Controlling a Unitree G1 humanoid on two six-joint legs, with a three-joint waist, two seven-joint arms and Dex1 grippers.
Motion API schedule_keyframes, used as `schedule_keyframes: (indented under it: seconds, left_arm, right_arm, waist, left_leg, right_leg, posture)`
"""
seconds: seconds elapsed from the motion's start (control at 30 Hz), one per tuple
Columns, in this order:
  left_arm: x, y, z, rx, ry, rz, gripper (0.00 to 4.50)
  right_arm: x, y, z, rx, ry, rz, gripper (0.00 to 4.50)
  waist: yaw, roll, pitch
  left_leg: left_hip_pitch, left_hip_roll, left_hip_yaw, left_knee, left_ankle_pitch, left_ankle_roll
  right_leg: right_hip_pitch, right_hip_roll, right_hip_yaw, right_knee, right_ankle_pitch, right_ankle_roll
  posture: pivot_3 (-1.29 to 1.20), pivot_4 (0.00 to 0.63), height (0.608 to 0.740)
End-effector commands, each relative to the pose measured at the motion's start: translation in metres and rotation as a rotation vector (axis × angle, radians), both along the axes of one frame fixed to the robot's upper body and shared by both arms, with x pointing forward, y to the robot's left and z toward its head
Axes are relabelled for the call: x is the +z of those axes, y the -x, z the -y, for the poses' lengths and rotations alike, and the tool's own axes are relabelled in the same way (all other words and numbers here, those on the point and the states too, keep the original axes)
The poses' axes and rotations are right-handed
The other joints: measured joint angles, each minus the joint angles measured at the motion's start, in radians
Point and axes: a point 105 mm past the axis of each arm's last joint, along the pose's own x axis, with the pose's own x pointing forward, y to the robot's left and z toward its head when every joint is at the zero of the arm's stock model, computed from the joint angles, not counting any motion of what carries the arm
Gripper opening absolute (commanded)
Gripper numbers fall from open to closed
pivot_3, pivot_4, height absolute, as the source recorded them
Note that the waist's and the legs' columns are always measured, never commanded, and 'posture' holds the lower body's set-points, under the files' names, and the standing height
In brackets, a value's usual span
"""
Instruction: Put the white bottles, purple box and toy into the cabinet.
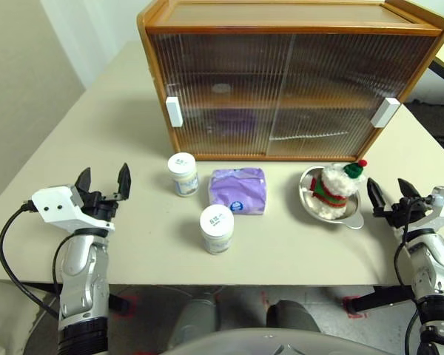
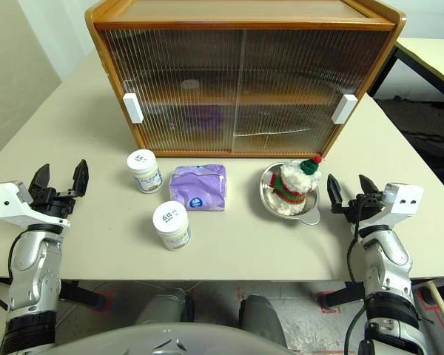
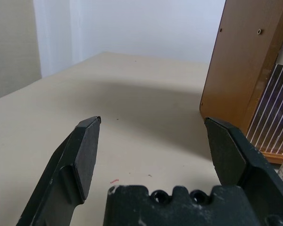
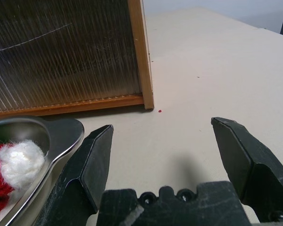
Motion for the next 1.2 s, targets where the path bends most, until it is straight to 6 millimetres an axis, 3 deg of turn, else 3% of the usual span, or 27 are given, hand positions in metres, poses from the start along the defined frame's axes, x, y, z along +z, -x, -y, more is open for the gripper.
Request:
schedule_keyframes:
  seconds: [0.03,0.13,0.33,0.4,0.5,0.67,0.77,0.93,1.2]
  left_arm:
    - [-0.001,-0.002,0.003,0.002,0.0,-0.006,4.47]
    - [0.004,-0.007,0.003,0.006,-0.003,0.01,4.47]
    - [0.008,-0.014,-0.003,0.018,-0.007,0.022,4.47]
    - [0.012,-0.02,-0.002,0.005,-0.008,0.035,4.47]
    - [0.015,-0.024,-0.004,-0.003,-0.011,0.039,4.47]
    - [0.024,-0.027,-0.019,-0.002,-0.018,0.044,4.47]
    - [0.027,-0.029,-0.025,-0.006,-0.024,0.045,4.47]
    - [0.035,-0.037,-0.031,-0.04,-0.009,0.045,4.47]
    - [0.056,-0.054,-0.009,-0.176,0.01,0.057,4.47]
  right_arm:
    - [0.009,-0.003,0.003,0.003,0.015,0.016,4.5]
    - [0.035,-0.011,0.014,-0.007,0.045,0.08,4.5]
    - [0.084,-0.027,0.015,0.02,0.066,0.21,4.5]
    - [0.111,-0.032,0.005,0.099,0.068,0.281,4.5]
    - [0.132,-0.032,-0.007,0.192,0.025,0.333,4.5]
    - [0.177,-0.022,-0.057,0.5,-0.083,0.387,4.5]
    - [0.188,-0.018,-0.076,0.61,-0.097,0.377,4.5]
    - [0.197,-0.009,-0.125,0.893,-0.109,0.271,4.5]
    - [0.198,0.01,-0.165,1.102,-0.032,0.193,4.5]
  waist:
    - [0.0,0.0,0.0]
    - [0.0,0.0,0.0]
    - [-0.001,0.0,0.0]
    - [-0.001,0.0,0.0]
    - [-0.002,0.0,0.0]
    - [-0.004,-0.001,0.0]
    - [-0.002,-0.001,0.0]
    - [-0.001,-0.001,-0.001]
    - [0.005,-0.004,-0.002]
  left_leg:
    - [0.0,0.0,0.0,0.0,0.0,0.0]
    - [0.0,-0.001,0.001,0.0,0.0,0.0]
    - [0.0,-0.001,0.001,0.0,0.0,0.001]
    - [0.0,-0.001,0.001,0.0,0.002,0.003]
    - [-0.001,-0.001,0.001,0.0,0.002,0.004]
    - [-0.002,0.001,0.001,0.0,0.002,0.004]
    - [-0.003,0.002,0.001,0.0,0.001,0.001]
    - [-0.003,0.002,0.001,0.0,0.0,0.0]
    - [-0.01,0.002,0.0,0.002,0.0,0.0]
  right_leg:
    - [0.0,0.0,0.0,0.0,0.0,0.0]
    - [-0.001,0.001,0.0,0.0,0.001,0.0]
    - [-0.001,0.003,0.001,0.0,0.001,0.001]
    - [-0.001,0.004,0.001,0.0,0.001,0.001]
    - [-0.002,0.004,0.001,0.0,0.001,0.001]
    - [-0.003,0.0,0.001,0.001,0.002,0.0]
    - [-0.005,-0.001,0.0,0.001,0.003,-0.002]
    - [-0.005,-0.001,0.0,0.001,0.004,-0.002]
    - [-0.009,-0.001,-0.002,-0.001,0.005,-0.001]
  posture:
    - [0.1,0.0,0.74]
    - [0.09,0.0,0.74]
    - [0.08,0.0,0.74]
    - [0.07,0.0,0.74]
    - [0.06,0.0,0.74]
    - [0.05,0.0,0.74]
    - [0.06,0.0,0.74]
    - [0.07,0.0,0.74]
    - [0.08,0.0,0.74]
